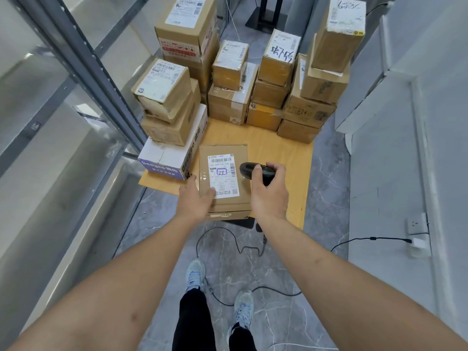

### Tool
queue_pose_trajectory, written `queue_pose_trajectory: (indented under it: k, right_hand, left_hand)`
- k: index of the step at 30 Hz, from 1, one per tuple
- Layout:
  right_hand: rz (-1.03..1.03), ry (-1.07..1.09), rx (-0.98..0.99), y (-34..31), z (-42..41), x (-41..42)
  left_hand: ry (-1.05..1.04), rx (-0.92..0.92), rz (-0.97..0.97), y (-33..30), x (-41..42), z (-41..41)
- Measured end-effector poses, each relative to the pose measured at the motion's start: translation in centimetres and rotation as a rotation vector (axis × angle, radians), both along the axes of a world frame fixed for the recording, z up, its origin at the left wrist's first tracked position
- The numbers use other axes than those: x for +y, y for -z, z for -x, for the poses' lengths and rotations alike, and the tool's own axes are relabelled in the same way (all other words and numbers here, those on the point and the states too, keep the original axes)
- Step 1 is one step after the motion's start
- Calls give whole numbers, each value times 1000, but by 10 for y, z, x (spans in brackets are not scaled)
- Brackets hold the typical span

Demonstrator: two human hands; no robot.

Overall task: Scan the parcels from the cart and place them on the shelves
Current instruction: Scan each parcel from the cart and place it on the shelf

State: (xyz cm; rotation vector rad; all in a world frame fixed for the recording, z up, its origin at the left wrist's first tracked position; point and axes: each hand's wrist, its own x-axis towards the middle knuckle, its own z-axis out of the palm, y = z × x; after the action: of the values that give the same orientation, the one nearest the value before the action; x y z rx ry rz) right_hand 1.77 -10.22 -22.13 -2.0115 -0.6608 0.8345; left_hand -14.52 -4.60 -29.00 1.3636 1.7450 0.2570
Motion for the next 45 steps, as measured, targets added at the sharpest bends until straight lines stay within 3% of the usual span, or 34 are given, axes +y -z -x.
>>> queue_pose_trajectory:
  k: [7,17,25,35,45]
  right_hand:
    - [27,-2,-22,4,11,1]
    - [53,1,-46,9,23,4]
    - [36,22,-49,5,31,1]
    - [-87,-2,-41,-46,37,-21]
    - [-230,-138,-93,-119,50,-52]
  left_hand:
    - [-127,-364,236,8,-3,21]
    - [-178,-599,372,30,-10,19]
    - [-72,-644,374,27,-12,29]
    - [89,-574,195,-31,-39,42]
    - [14,-584,-22,-105,-80,60]
